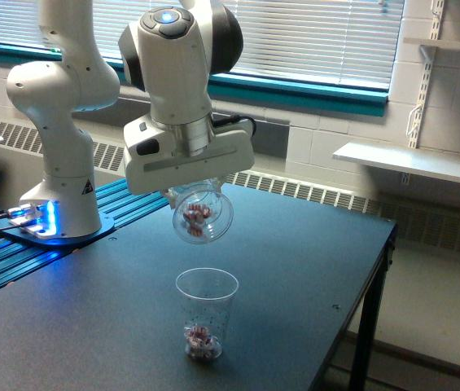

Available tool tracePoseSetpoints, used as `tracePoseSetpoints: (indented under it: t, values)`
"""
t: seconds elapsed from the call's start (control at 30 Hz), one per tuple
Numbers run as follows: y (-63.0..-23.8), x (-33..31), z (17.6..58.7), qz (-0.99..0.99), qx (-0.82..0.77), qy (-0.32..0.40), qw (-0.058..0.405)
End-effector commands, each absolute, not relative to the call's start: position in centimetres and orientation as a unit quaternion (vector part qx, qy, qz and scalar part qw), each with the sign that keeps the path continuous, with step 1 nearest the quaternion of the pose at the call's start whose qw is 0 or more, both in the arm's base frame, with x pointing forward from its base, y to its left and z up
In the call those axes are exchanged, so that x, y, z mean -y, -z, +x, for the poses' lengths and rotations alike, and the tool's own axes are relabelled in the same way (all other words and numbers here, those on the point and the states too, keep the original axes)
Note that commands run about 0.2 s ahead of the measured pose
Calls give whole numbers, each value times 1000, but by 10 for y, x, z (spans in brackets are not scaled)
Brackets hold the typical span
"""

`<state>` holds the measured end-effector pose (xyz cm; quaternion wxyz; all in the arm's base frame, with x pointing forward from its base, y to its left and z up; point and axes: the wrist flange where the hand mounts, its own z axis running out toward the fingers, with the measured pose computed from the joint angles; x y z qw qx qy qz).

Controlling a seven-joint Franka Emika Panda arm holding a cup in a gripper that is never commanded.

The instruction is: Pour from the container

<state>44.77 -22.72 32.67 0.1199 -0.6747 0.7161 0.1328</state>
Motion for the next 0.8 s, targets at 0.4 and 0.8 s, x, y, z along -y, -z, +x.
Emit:
tracePoseSetpoints:
  t: [0.4,0.8]
  values:
    - [-325,221,457,-660,-731,-134,107]
    - [-321,210,462,-668,-732,-121,51]
